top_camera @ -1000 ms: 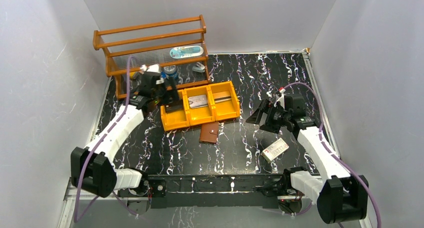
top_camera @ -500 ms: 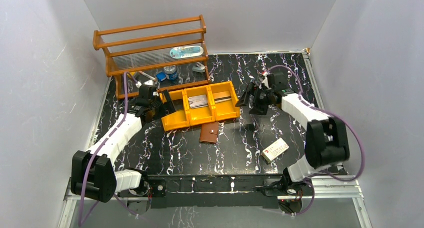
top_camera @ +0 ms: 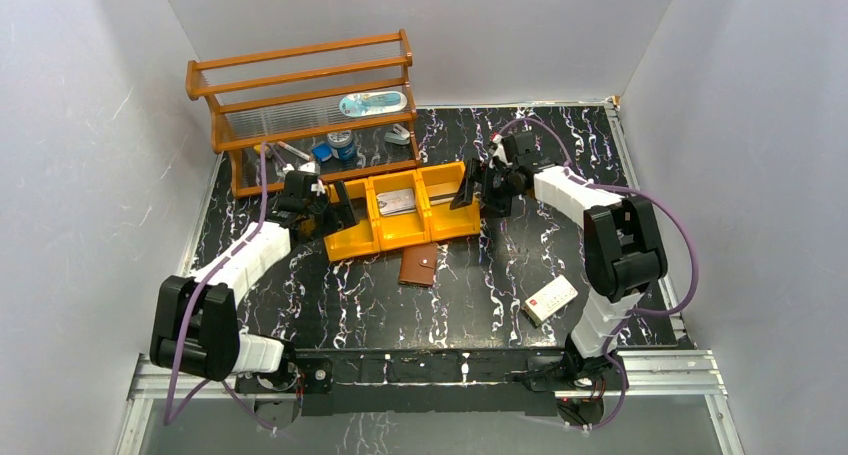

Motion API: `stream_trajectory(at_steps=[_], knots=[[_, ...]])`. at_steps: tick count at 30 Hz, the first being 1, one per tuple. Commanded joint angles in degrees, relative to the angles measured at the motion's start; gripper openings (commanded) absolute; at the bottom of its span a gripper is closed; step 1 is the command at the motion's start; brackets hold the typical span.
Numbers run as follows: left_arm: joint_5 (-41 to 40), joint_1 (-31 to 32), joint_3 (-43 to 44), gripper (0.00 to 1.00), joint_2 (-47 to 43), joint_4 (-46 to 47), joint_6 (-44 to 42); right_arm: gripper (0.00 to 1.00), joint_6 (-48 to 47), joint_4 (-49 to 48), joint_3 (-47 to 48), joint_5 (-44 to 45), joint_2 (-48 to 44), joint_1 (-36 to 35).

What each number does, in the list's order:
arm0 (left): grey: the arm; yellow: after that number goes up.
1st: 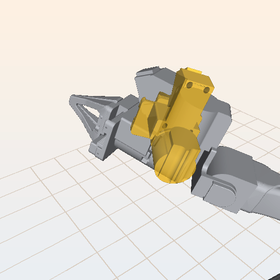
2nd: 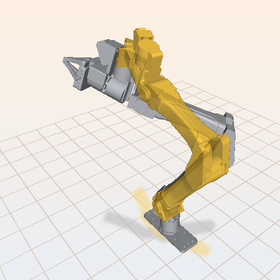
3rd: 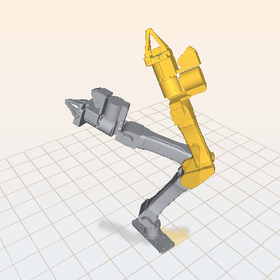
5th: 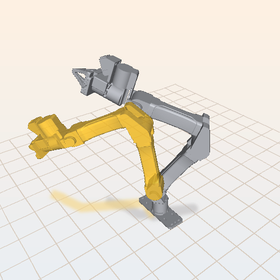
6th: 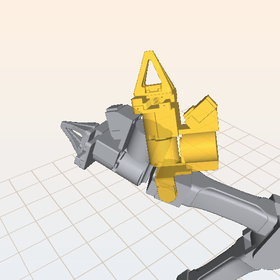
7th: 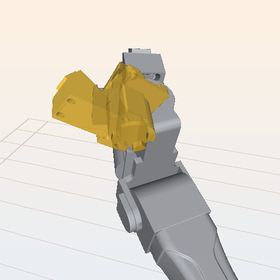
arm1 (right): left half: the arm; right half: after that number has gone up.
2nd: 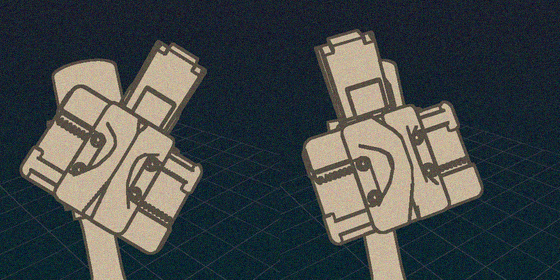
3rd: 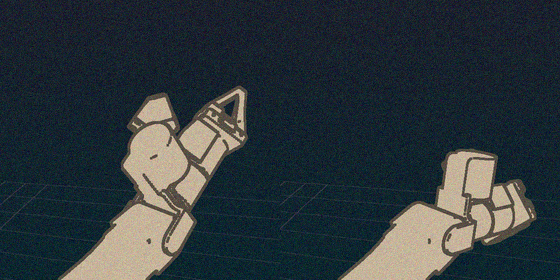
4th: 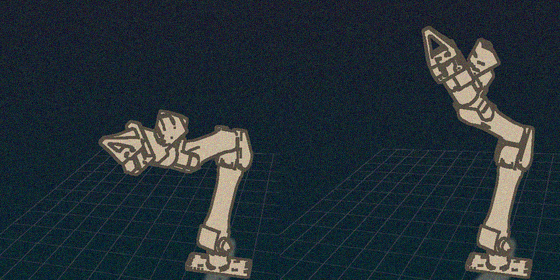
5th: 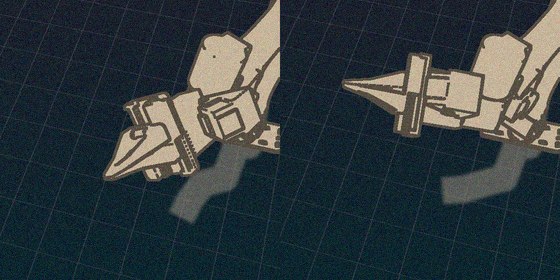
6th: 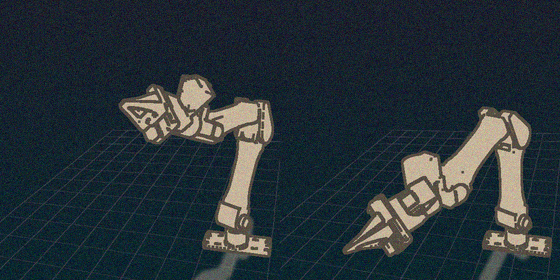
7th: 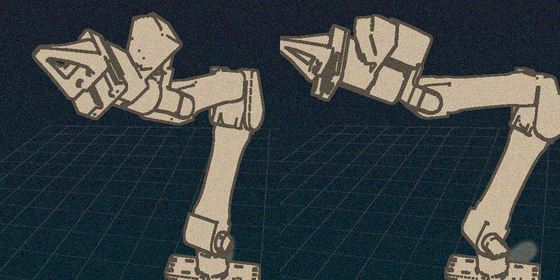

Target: Take the credit cards out of the card holder

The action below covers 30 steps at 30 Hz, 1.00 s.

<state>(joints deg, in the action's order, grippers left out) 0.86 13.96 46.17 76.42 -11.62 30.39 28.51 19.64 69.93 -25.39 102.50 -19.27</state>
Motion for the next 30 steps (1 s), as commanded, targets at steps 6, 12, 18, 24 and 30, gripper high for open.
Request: stream_trajectory(at_steps=[6, 12, 18, 24, 30], knots=[[15.94, -0.32, -0.87, 0.96, 1.02, 10.52, -4.75, 0.94, -1.57, -1.05, -7.33, 1.03, -10.22, -0.57], [17.6, -0.28, 0.39, 0.96, 1.71, 10.59, -5.34, 0.94, -1.0, -0.63, -11.05, 6.74, -13.0, -0.54], [14.34, -0.25, 0.06, 0.98, 1.46, 7.58, -4.52, 0.98, -2.13, 5.62, -8.46, 16.29, -12.09, -0.55], [4.09, -0.33, 0.78, 0.98, -6.64, 1.01, -2.3, 0.98, 0.58, 10.34, -7.14, 26.91, -18.15, -0.59], [-5.41, -0.31, 1.25, 0.98, -16.74, -7.84, 1.73, 0.98, 5.45, 5.67, -13.75, 23.25, -30.01, -2.17]])
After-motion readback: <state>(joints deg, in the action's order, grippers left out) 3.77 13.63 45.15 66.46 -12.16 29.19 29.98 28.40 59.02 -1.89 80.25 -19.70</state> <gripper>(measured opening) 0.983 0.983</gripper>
